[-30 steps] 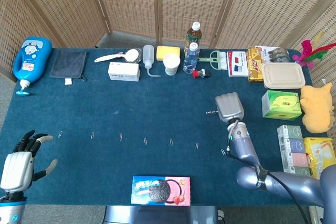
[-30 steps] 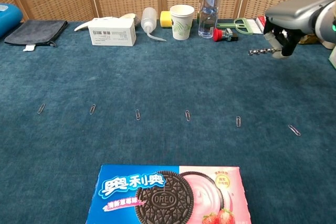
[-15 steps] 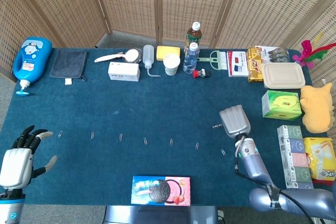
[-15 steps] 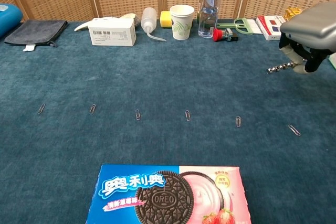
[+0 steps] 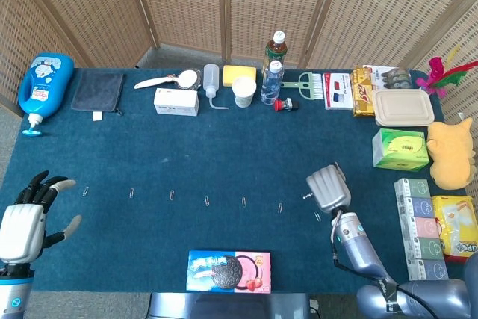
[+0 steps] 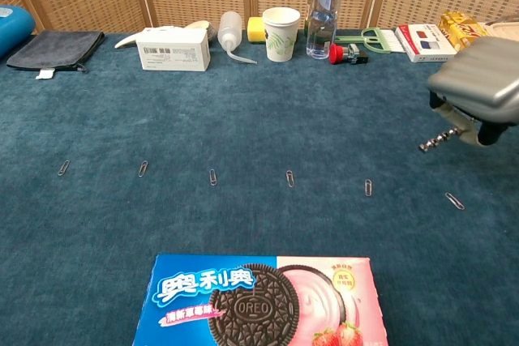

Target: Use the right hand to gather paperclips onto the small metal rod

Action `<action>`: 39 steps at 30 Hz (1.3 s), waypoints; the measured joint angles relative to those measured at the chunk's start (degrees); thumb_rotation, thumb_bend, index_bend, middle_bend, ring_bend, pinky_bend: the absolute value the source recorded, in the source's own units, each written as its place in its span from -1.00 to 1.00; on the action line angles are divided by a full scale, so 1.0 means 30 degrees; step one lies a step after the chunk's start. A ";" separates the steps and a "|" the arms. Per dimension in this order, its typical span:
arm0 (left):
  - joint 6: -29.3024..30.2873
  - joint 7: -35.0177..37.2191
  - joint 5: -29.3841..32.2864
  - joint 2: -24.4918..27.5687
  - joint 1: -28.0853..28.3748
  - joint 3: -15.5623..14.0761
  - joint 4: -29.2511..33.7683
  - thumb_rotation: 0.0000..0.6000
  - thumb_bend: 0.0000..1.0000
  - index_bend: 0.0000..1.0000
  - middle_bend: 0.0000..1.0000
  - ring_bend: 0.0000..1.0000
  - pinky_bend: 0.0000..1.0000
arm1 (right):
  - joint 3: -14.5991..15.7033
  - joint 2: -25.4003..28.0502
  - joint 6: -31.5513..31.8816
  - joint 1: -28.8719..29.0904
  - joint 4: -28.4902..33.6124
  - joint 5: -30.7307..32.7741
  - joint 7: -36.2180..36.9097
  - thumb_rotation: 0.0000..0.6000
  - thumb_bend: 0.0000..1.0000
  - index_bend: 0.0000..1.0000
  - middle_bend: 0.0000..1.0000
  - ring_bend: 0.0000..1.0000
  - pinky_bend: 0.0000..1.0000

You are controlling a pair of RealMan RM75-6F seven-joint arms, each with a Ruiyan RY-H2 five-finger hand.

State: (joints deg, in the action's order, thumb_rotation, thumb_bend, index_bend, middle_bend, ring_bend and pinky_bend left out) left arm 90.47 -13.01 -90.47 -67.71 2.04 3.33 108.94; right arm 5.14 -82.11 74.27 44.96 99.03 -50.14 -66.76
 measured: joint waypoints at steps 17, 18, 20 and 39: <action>0.0009 -0.0291 -0.0432 -0.0118 -0.0027 -0.0374 0.0369 1.00 -0.23 -0.46 -0.50 -0.78 -0.56 | 0.0841 -0.0865 0.0458 -0.1289 -0.1062 -0.0421 -0.1901 1.00 -0.10 0.39 0.54 0.63 0.21; 0.0008 -0.0301 -0.0454 -0.0131 -0.0018 -0.0376 0.0387 1.00 -0.23 -0.46 -0.50 -0.78 -0.56 | 0.0889 -0.0866 0.0452 -0.1353 -0.1074 -0.0436 -0.1945 1.00 -0.10 0.39 0.54 0.63 0.21; -0.0013 -0.0339 -0.0481 -0.0147 0.0006 -0.0379 0.0438 1.00 -0.22 -0.46 -0.50 -0.78 -0.56 | 0.0988 -0.0885 0.0426 -0.1477 -0.1148 -0.0480 -0.2037 1.00 -0.10 0.40 0.54 0.63 0.21; 0.0290 -0.0268 -0.0713 -0.0083 -0.0143 -0.0490 0.0572 1.00 -0.23 -0.46 -0.50 -0.78 -0.56 | 0.0485 -0.1201 0.0053 -0.1829 -0.0846 -0.0481 -0.2849 1.00 -0.10 0.39 0.54 0.64 0.21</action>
State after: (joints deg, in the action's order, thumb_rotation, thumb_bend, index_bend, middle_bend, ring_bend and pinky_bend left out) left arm 91.34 -13.82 -92.61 -67.96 1.61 1.86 110.66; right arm 6.59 -85.72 74.43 39.47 96.50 -51.58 -75.31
